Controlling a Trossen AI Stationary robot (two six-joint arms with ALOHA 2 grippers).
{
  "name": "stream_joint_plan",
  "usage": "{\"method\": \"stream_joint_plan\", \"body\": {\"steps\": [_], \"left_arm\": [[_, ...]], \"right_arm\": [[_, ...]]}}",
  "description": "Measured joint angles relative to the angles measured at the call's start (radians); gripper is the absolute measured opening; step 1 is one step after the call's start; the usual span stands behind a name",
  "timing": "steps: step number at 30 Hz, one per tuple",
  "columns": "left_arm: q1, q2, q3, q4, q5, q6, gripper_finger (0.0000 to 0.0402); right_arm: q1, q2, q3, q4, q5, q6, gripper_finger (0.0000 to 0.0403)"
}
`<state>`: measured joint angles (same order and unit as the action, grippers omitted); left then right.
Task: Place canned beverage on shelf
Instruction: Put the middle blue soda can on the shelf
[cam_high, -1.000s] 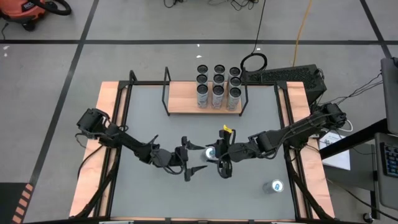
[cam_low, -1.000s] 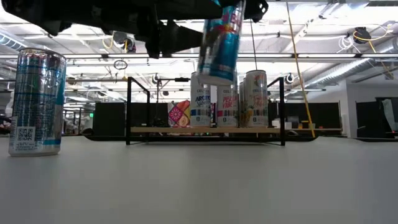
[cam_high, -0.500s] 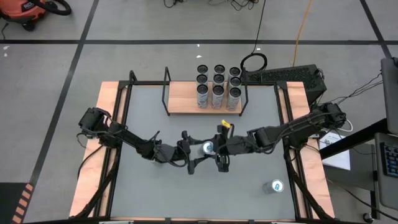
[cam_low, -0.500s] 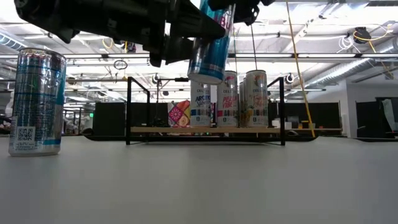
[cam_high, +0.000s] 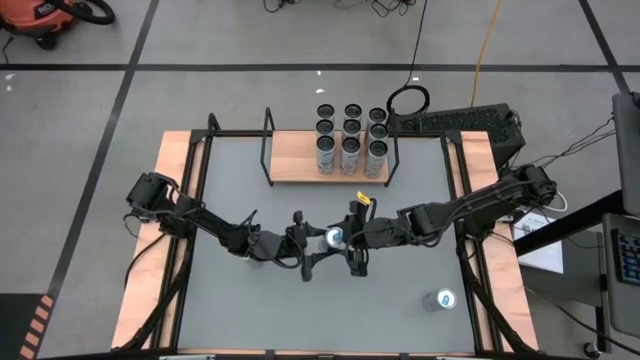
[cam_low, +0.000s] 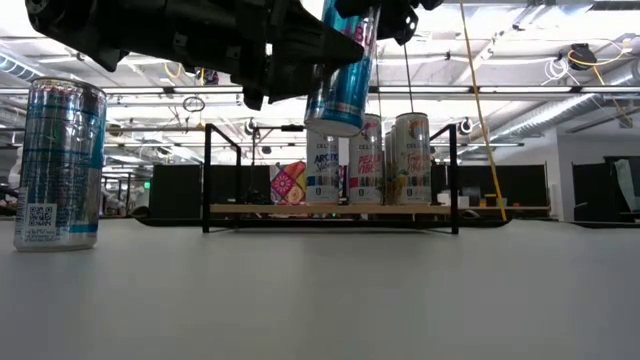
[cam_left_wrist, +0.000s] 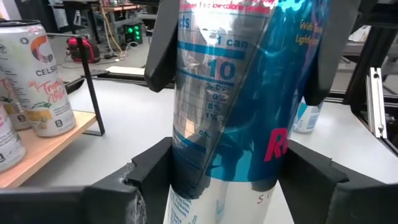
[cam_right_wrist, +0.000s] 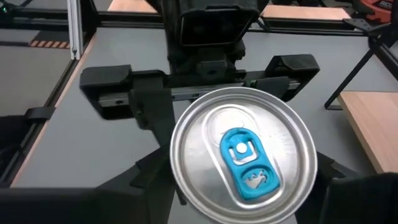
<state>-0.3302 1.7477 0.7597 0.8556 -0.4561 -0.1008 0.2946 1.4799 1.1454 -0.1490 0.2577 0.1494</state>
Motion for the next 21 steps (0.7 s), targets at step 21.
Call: {"method": "stream_joint_plan", "body": {"steps": [21], "left_arm": [[-0.012,0.000,0.000,0.140,0.011,0.058,0.0239]], "right_arm": [[0.089,-0.002,-0.141,0.059,0.139,0.068,0.0312]]}}
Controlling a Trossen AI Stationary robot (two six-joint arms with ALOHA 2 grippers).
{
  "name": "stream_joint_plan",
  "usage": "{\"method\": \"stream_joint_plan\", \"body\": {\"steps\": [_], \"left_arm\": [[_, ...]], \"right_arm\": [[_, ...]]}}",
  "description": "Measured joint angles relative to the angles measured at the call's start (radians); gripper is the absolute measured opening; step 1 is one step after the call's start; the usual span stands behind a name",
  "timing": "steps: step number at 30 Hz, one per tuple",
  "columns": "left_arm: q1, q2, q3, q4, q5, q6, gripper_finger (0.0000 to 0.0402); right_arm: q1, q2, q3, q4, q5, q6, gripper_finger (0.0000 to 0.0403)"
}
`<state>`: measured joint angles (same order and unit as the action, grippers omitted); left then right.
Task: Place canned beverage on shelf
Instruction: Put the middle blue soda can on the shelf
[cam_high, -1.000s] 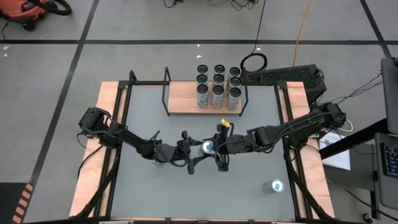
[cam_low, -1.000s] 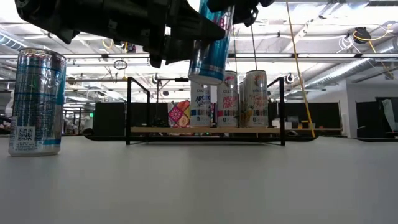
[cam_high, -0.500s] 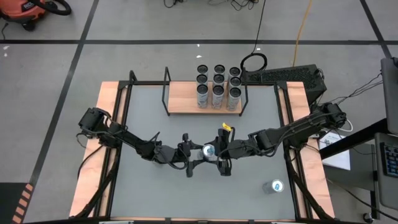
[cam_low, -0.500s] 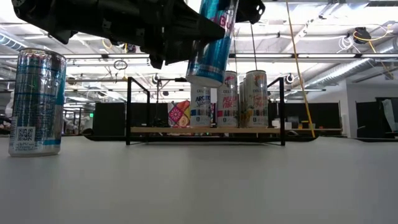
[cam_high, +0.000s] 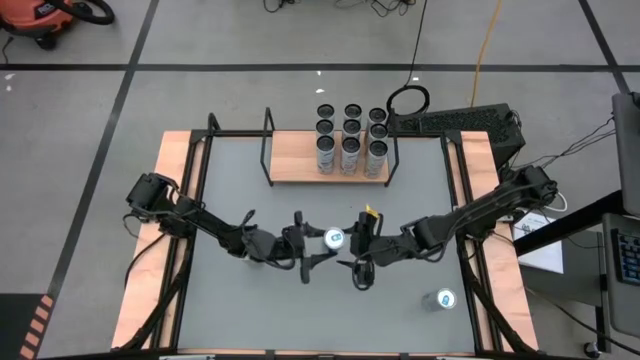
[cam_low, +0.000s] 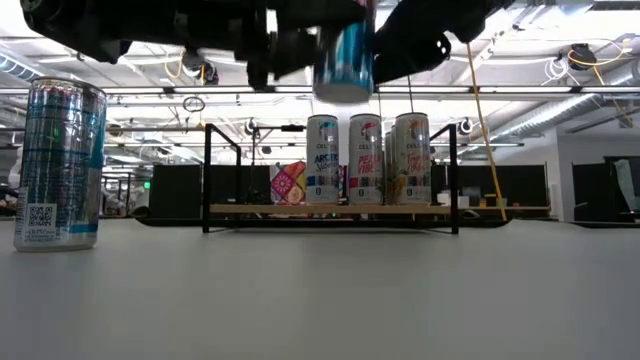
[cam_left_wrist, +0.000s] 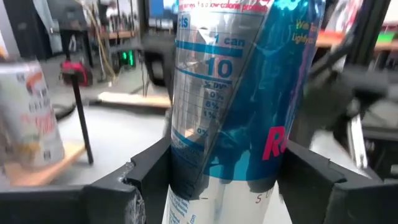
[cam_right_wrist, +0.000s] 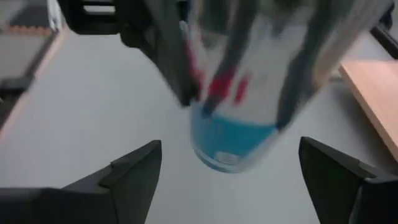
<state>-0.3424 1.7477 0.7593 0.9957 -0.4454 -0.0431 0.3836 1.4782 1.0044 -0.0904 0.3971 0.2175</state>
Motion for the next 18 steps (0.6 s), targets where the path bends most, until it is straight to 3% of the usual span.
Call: {"method": "stream_joint_plan", "body": {"steps": [8,18], "left_arm": [[-0.005,-0.002,0.000,0.187,-0.001,0.054,0.0238],[-0.005,-0.002,0.000,0.219,-0.001,0.058,0.0238]], "right_arm": [[-0.004,0.001,-0.108,0.338,0.002,-0.085,0.0309],[-0.033,0.004,-0.114,0.482,-0.001,-0.162,0.0302]]}}
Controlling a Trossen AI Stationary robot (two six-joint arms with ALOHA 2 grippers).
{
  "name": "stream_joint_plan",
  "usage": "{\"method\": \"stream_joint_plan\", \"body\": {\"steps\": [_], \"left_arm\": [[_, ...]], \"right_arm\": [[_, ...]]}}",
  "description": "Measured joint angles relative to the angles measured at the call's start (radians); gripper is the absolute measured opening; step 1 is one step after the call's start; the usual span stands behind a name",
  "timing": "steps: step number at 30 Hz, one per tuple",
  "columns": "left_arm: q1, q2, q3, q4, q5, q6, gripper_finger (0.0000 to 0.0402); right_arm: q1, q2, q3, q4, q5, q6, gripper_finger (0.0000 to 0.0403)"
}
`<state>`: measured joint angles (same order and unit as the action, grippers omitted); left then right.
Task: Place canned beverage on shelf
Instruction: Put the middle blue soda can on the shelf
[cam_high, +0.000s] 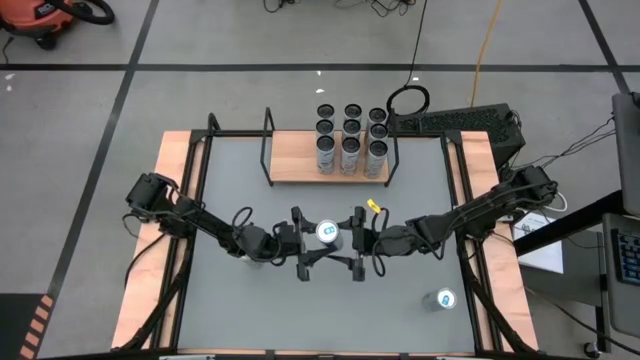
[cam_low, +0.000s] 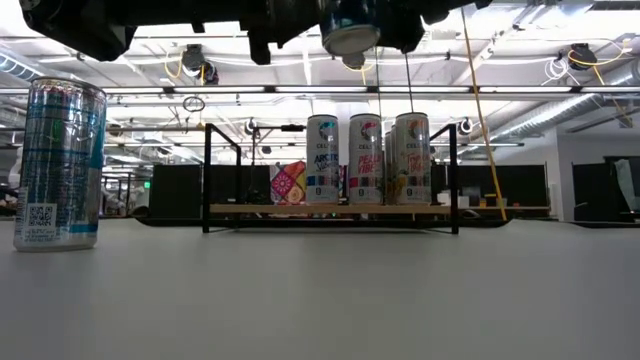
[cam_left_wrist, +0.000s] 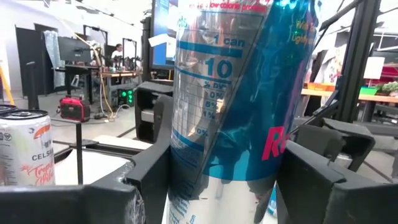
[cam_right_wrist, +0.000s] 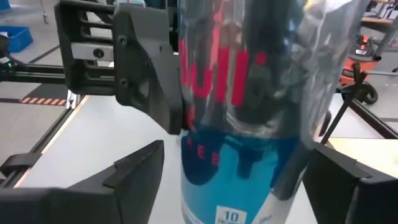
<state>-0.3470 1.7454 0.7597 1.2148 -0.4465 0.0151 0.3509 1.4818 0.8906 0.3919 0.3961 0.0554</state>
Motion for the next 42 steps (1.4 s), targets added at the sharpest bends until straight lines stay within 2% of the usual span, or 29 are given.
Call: {"method": "stream_joint_plan", "body": {"steps": [11,15,21,25,30,38,42], "left_arm": [[0.000,0.000,0.000,-0.011,-0.006,0.051,0.0238],[0.000,0.000,0.000,-0.044,-0.008,0.051,0.0238],[-0.007,-0.006,0.002,-0.073,-0.013,0.098,0.0256],[-0.016,-0.037,0.002,-0.107,-0.054,0.135,0.0275],[-0.016,-0.120,0.002,-0.254,-0.075,0.130,0.0284],[-0.016,-0.280,0.002,-0.453,-0.051,0.130,0.0285],[-0.015,-0.354,0.062,-0.645,-0.040,0.130,0.0285]], "right_arm": [[-0.011,0.001,0.000,-0.014,-0.004,0.011,0.0193],[-0.011,0.002,-0.002,-0.035,-0.003,0.010,0.0167],[-0.009,0.002,-0.002,-0.050,-0.010,0.008,0.0166],[-0.009,0.002,-0.002,-0.063,-0.012,0.028,0.0168],[-0.009,0.002,-0.001,-0.081,-0.007,0.041,0.0168],[-0.009,0.002,0.000,-0.100,-0.007,0.060,0.0169],[-0.009,0.002,0.000,-0.104,-0.028,0.068,0.0169]]}}
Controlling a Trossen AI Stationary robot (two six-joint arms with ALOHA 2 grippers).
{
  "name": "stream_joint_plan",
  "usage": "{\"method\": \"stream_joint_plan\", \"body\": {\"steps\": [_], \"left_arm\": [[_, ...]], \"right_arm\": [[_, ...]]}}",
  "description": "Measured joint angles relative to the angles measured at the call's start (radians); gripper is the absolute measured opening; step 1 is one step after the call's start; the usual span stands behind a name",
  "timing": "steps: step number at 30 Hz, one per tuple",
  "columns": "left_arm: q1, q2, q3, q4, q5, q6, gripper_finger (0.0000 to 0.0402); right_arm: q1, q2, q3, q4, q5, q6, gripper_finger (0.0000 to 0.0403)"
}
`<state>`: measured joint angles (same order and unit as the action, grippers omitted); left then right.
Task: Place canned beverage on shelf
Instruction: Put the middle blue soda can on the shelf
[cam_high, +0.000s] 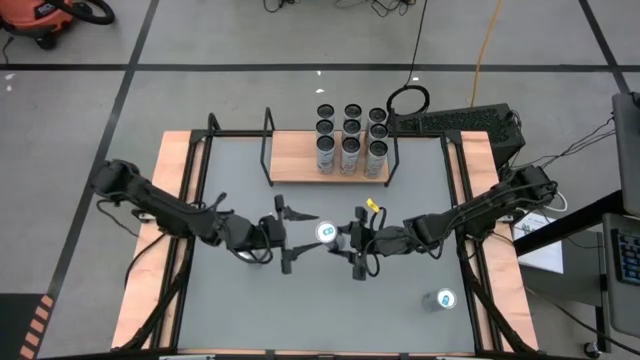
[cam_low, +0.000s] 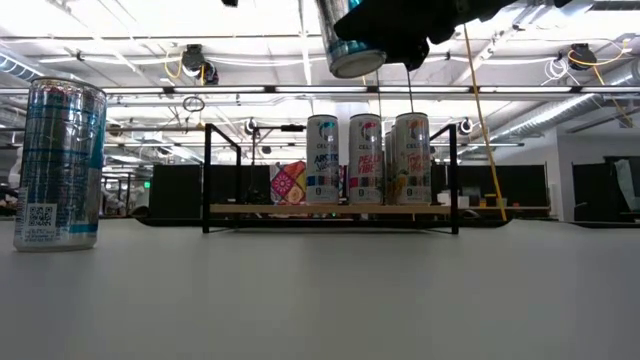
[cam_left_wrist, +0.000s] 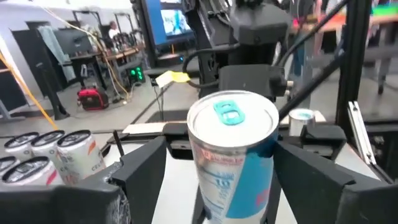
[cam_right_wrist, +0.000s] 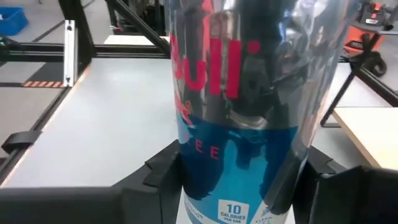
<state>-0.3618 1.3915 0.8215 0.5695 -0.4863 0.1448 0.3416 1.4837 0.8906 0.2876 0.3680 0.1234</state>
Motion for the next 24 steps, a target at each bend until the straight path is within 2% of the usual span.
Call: {"method": "stream_joint_plan", "body": {"steps": [3,6,13,24], "left_arm": [[0.007,-0.019,0.068,-0.172,0.017,0.000,0.0285],[0.017,-0.018,0.120,-0.268,0.066,-0.006,0.0285],[0.043,0.000,0.146,-0.280,0.161,-0.014,0.0285],[0.048,0.004,0.145,-0.318,0.196,-0.035,0.0285]], "right_arm": [[0.000,0.000,0.000,-0.001,-0.006,0.000,0.0169],[0.000,0.000,0.000,-0.004,-0.008,0.003,0.0169],[0.000,0.000,0.000,-0.005,-0.011,0.005,0.0169],[0.001,0.000,0.000,-0.003,-0.011,0.003,0.0169]]}}
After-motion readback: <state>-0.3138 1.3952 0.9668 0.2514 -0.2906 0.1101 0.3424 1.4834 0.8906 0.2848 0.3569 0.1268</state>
